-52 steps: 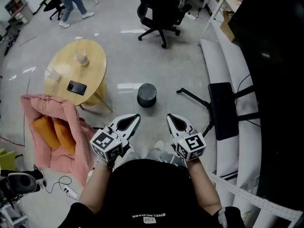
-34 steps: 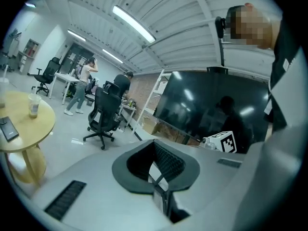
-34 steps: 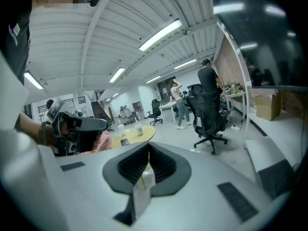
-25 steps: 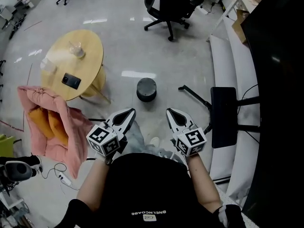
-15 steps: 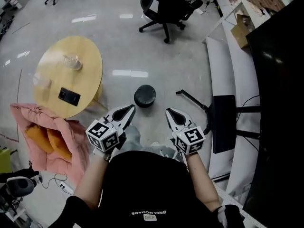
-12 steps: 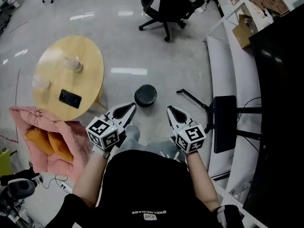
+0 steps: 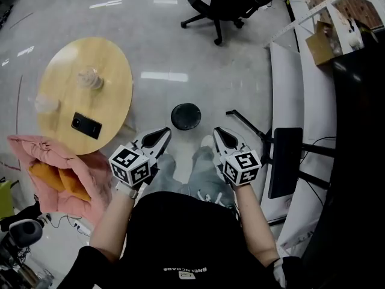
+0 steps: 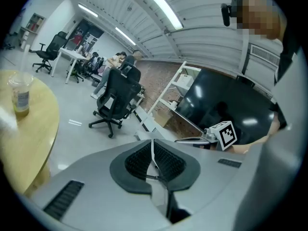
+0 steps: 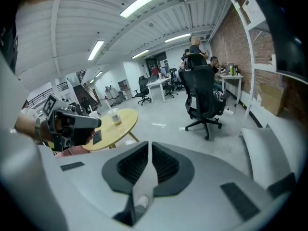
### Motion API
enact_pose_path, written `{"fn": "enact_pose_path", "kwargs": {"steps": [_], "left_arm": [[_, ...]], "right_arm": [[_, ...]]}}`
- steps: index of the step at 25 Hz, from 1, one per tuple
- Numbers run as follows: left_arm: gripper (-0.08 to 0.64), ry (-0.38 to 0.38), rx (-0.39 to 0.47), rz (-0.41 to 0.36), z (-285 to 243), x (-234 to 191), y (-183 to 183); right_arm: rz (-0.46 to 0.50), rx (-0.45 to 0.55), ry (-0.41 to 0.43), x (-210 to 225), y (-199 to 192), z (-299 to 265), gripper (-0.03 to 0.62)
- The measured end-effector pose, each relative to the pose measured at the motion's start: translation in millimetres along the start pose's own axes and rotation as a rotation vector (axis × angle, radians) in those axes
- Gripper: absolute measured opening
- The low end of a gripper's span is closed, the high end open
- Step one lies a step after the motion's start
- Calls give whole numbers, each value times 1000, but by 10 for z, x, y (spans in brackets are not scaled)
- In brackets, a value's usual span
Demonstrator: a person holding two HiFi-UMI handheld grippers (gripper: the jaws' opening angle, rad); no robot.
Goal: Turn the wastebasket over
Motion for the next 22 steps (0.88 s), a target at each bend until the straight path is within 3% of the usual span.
{"fn": "enact_pose_path", "kwargs": {"steps": [9, 11, 16, 22], "left_arm": [[15, 134, -8, 216, -514, -383, -273], [33, 173, -24, 229, -671, -522, -345], [184, 248, -79, 257, -1086, -956, -736], [235, 284, -164, 273, -1594, -1714, -1342]], "right_arm": [[-44, -119, 126, 625, -295, -517, 51], [-50, -157, 152, 762, -407, -694, 71], [-84, -263, 217, 1067, -913, -1180, 158], [-80, -376, 269, 1375, -1643, -1891, 230]]}}
Point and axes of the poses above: the fingertips, and each gripper's own axes: z backward along the fingers, x to its right, y out of its top, the point moved 1 cm from there along z, backward along the fingers, and after that the axes turned 5 degrees about z, right-handed, at the moved point
